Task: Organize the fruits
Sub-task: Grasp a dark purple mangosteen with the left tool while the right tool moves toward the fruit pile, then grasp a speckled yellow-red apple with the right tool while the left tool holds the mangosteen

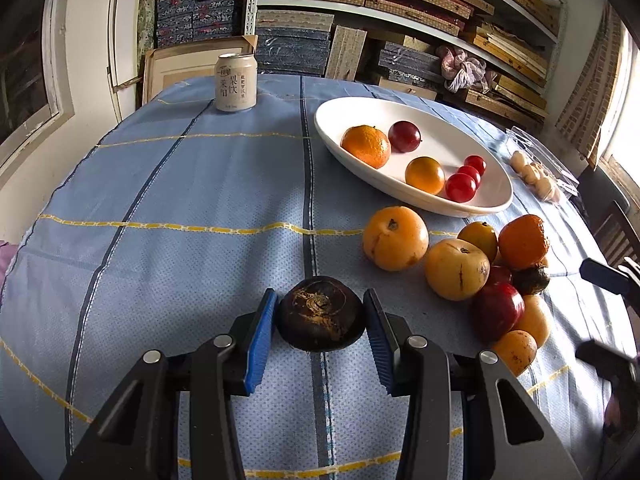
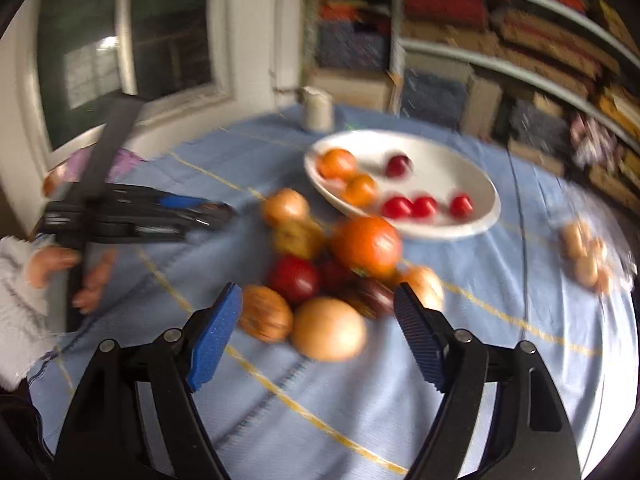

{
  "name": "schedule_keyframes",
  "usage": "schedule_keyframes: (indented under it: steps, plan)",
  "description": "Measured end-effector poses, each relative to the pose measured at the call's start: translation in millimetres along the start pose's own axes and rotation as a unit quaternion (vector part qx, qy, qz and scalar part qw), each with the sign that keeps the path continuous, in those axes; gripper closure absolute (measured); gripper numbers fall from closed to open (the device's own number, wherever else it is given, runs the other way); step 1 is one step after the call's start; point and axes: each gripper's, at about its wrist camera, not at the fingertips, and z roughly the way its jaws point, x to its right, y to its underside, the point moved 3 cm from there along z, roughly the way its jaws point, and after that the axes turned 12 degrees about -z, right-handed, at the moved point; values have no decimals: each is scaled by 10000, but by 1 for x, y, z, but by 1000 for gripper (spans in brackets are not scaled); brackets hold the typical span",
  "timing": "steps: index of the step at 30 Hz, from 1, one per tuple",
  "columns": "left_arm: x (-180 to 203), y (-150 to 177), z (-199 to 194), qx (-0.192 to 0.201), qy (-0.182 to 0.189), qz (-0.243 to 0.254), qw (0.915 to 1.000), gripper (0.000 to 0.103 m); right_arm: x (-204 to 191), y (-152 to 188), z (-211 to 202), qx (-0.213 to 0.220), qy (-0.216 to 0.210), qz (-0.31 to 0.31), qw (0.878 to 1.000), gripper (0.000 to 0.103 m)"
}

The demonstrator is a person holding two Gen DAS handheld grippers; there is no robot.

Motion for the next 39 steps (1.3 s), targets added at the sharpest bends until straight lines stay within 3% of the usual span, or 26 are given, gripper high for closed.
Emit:
schedule_keyframes:
  steps: [4, 6, 8, 14, 18, 24, 28, 39]
  plan:
    - [-2, -1, -1, 16, -5, -34, 10000, 59, -36, -3, 17, -215, 82, -625, 9978, 27]
    - [-2, -1, -1, 11, 0, -40, 10000, 59, -46, 1, 29, -463, 96, -798, 9957, 32]
    - [-2, -1, -1, 8, 4, -32, 10000, 59, -47, 4, 40, -689, 55, -776, 9946, 36]
    - [0, 0, -1, -18, 14, 9, 10000, 59, -43, 6, 43, -664, -52, -552, 9963, 38]
    - [1, 1, 1, -41, 17, 9, 10000, 59, -41, 6, 47, -721, -137, -472, 9962, 60]
    - [3, 3, 4, -76, 21, 22, 10000, 59, -41, 8, 54, -887, -244, -406, 9949, 61]
    - [4, 4, 6, -115, 31, 26, 9999, 59, -30, 4, 57, -758, -364, -55, 9964, 60]
    - [6, 6, 9, -132, -3, 117, 9998, 59, -31, 4, 63, -846, -565, 107, 9948, 64]
